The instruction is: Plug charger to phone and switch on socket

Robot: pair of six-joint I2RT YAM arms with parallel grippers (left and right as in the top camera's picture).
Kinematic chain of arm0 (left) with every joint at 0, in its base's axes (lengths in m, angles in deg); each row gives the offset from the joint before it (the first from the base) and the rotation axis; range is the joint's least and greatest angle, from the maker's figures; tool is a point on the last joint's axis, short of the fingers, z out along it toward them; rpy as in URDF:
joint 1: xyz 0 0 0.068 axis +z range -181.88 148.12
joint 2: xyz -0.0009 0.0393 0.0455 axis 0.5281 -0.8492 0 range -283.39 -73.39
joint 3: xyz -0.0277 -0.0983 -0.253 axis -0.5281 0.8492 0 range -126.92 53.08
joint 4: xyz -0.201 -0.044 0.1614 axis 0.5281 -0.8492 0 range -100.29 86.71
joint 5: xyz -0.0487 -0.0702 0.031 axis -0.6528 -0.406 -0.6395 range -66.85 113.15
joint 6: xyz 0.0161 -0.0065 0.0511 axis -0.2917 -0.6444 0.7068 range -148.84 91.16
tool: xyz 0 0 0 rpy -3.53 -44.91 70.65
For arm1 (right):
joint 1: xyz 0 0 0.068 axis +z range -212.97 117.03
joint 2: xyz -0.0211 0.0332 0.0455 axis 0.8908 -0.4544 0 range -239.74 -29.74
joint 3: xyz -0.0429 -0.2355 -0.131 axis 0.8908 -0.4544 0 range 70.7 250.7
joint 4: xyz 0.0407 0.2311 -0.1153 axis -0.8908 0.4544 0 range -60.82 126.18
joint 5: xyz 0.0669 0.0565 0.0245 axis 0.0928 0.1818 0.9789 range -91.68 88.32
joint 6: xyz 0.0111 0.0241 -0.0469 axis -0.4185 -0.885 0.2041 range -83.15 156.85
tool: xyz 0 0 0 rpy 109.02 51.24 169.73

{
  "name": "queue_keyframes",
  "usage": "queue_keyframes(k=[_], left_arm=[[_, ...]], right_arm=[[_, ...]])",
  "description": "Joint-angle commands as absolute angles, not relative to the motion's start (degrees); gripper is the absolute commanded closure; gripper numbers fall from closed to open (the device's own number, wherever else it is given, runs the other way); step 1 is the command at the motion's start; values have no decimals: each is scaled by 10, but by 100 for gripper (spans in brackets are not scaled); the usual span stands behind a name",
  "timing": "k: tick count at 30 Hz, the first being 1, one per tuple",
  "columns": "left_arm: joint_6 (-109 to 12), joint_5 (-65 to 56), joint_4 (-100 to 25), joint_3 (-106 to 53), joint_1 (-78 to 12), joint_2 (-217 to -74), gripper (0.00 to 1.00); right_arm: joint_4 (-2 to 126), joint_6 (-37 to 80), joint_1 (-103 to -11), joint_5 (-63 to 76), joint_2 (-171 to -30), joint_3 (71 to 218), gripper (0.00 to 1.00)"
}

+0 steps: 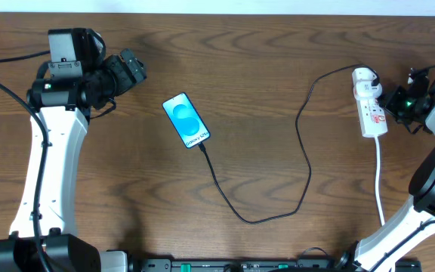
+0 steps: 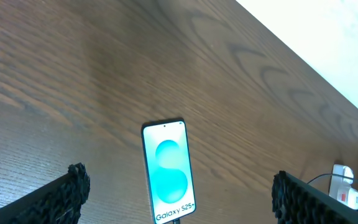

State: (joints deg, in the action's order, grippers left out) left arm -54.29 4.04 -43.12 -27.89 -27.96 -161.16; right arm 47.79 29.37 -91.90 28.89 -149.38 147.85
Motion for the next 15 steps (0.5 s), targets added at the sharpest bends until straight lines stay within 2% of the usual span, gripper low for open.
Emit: queue_keyframes(k=[1,15], left_arm=[[-537,46,-431,-274,-280,-1614,5],[-537,46,-431,-274,-280,-1614,5]], right_arm=[[493,292,-902,364,-1516,1467,99],[493,292,-903,394,-1516,1467,99]])
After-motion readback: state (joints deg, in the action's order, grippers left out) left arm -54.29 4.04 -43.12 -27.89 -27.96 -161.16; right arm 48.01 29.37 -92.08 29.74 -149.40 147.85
